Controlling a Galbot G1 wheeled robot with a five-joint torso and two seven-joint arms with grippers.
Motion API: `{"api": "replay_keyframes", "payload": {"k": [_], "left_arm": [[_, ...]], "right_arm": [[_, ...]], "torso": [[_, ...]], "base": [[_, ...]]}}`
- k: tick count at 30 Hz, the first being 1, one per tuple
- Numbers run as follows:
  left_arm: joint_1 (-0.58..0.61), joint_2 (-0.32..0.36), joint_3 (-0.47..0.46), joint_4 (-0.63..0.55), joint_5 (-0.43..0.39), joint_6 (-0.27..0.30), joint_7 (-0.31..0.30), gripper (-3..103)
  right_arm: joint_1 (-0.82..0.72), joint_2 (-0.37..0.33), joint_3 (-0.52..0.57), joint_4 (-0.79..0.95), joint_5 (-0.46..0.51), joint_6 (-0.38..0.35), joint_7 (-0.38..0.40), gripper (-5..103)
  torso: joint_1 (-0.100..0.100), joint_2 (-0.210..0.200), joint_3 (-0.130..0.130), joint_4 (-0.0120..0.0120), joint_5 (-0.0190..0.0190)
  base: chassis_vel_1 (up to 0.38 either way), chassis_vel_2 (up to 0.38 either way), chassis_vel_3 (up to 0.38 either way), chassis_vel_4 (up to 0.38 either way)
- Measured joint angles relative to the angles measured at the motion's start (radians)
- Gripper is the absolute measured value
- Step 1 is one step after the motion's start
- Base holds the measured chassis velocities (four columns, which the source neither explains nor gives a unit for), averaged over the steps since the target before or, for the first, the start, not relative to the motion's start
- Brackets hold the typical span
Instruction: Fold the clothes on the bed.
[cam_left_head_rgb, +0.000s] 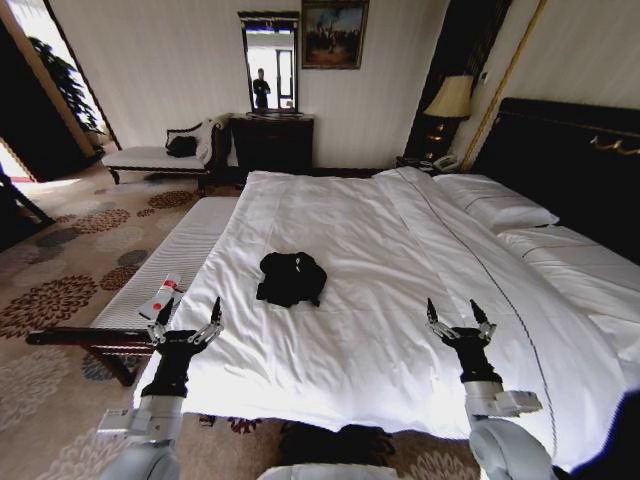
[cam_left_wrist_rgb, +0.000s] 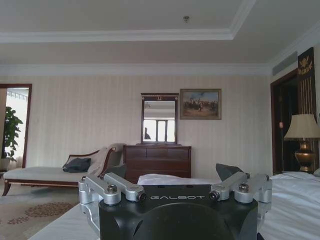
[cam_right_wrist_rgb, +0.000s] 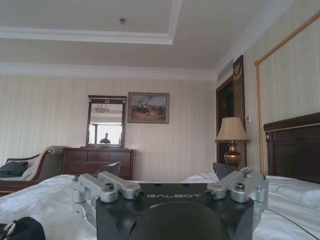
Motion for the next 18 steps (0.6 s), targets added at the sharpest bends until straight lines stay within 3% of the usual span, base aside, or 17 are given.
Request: {"api": "replay_keyframes", "payload": {"k": [18], "left_arm": [[0.001, 0.005, -0.003, -0.002, -0.001, -0.006, 0.002, 100]], "right_arm": [[-0.005, 0.007, 0.007, 0.006, -0.003, 0.002, -0.001, 100]], "torso": [[0.0, 0.0, 0.0, 0.0, 0.0]], "base": [[-0.011, 0.01, 0.011, -0.01]]}}
